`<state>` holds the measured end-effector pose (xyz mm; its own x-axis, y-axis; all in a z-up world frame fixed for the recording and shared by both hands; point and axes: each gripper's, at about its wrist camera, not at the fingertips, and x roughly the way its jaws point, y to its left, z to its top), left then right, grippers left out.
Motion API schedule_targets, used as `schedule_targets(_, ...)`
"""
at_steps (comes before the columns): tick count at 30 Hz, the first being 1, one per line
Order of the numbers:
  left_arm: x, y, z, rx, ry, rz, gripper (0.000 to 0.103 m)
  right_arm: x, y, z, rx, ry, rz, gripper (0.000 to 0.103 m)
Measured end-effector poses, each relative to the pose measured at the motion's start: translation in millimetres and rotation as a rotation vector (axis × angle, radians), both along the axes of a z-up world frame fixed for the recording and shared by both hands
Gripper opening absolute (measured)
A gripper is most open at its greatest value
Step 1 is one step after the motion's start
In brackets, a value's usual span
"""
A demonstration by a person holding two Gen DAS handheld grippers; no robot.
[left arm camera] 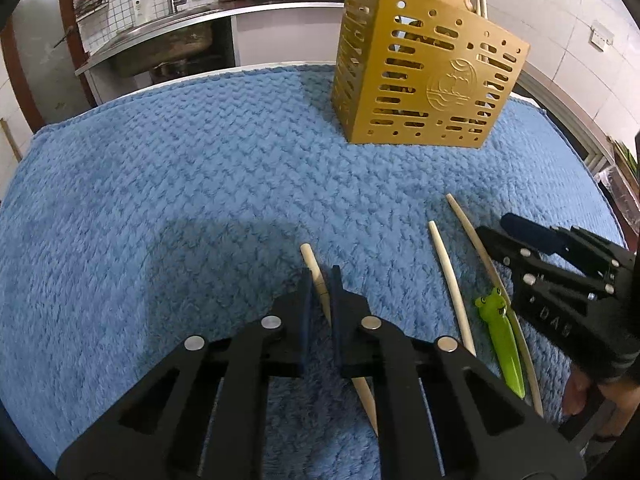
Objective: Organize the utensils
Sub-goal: 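Grasp a wooden chopstick with the left tool while the right tool grasps another chopstick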
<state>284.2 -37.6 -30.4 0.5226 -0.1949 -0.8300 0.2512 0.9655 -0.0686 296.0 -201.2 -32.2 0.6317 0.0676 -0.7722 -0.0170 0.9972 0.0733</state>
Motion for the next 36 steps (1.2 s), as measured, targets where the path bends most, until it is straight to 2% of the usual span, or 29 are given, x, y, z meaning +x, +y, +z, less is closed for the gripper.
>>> schedule_targets(6,-3.0,2.0,-1.5,-0.009,-0.009,0.001,0.007,-1.1,3.4,7.8,0.027,-0.011,0.015,0.035)
schedule_targets(8,-4.4,2.2,-2.0,-0.004,-0.015,-0.001,0.007,2.3,9.6,5.6,-0.002,0.002,0.026,0.028)
schedule_targets(13,-4.2,2.1,-3.8,-0.005,-0.009,-0.009,0.007,8.3,19.1,-0.9,-0.046,0.025,0.044,0.024)
schedule_targets(17,1.0,-3.3,-4.0,0.008,0.004,-0.009,0.008,15.9,16.5,0.6,-0.020,0.059,0.048,0.018)
schedule_targets(19,2.9,-7.1,-3.7,0.023,0.007,-0.008,0.008,19.9,16.0,1.7,-0.003,0.075,0.054,0.013)
schedule_targets(20,3.9,-8.8,-3.3,0.029,0.009,-0.008,0.008,21.5,13.0,2.5,0.013,0.080,0.054,0.006)
schedule_targets(26,5.5,-8.2,-1.6,0.011,0.023,0.016,0.007,13.5,-2.7,7.6,0.055,0.073,0.038,0.004)
schedule_targets(29,4.4,-8.3,0.5,0.007,0.031,0.018,0.007,10.1,-11.0,11.0,0.035,0.068,0.026,0.004)
schedule_targets(36,3.3,-15.4,0.5,0.057,0.056,0.005,0.007,11.1,-33.9,10.4,0.021,0.108,-0.002,0.004)
